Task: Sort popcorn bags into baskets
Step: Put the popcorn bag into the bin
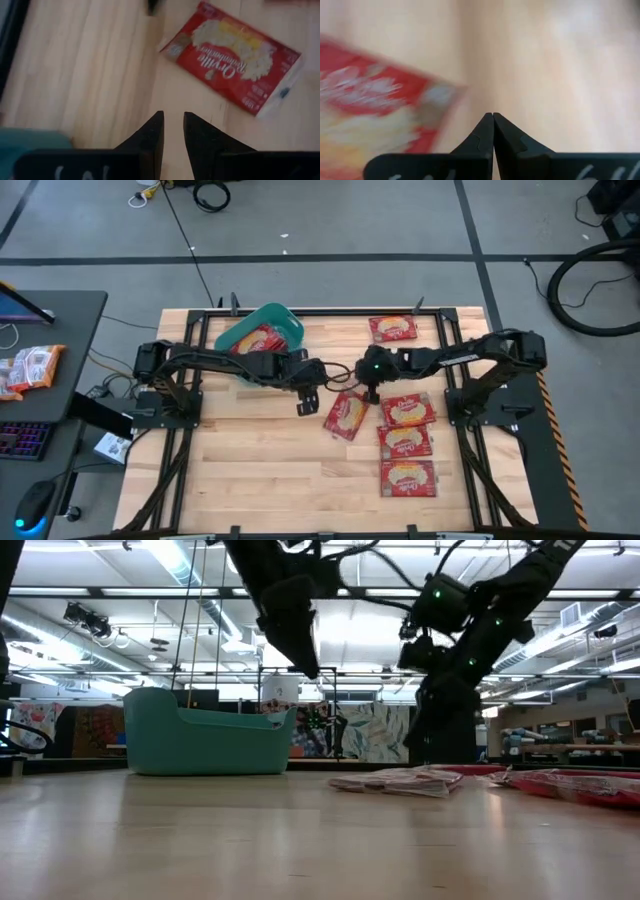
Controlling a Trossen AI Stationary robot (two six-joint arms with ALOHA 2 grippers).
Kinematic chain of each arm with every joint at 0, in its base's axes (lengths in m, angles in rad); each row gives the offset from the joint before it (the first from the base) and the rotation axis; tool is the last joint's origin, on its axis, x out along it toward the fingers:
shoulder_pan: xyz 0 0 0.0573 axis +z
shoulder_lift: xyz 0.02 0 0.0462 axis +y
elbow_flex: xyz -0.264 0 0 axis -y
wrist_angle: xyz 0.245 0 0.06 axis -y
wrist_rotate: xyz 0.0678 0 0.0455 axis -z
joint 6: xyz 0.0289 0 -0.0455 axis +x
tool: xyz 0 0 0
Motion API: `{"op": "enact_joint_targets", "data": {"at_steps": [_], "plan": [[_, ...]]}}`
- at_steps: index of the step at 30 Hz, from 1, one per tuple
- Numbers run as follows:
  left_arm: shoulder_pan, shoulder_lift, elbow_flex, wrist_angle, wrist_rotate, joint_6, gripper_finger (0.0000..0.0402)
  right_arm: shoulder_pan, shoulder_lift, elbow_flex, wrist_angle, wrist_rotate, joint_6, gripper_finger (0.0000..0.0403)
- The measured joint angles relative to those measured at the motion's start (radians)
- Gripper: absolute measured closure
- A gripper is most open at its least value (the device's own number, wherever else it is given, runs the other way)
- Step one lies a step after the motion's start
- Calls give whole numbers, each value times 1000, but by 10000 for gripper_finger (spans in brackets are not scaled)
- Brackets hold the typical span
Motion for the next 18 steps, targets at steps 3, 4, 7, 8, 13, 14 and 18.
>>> {"op": "enact_joint_targets", "data": {"at_steps": [3, 4, 7, 8, 13, 14, 18], "plan": [[-10, 36, 0, 23, 3, 7, 324, -8, -63, -3, -8, 184, 25, 394], [-13, 49, 0, 40, 3, 15, 324, -12, -86, -15, -8, 236, 30, 393], [-14, 96, 0, 96, 5, 32, 324, -25, -156, -51, -8, 365, 43, 394], [-14, 113, 0, 114, 6, 33, 324, -30, -183, -66, -10, 402, 44, 394], [-13, 178, -1, 230, 13, 58, 324, -67, -326, -144, 40, 535, 74, 394], [-13, 193, -2, 262, 21, 72, 324, -75, -358, -161, 63, 575, 83, 394], [-13, 227, -2, 369, 75, 94, 324, -108, -467, -209, 91, 730, 105, 394]]}}
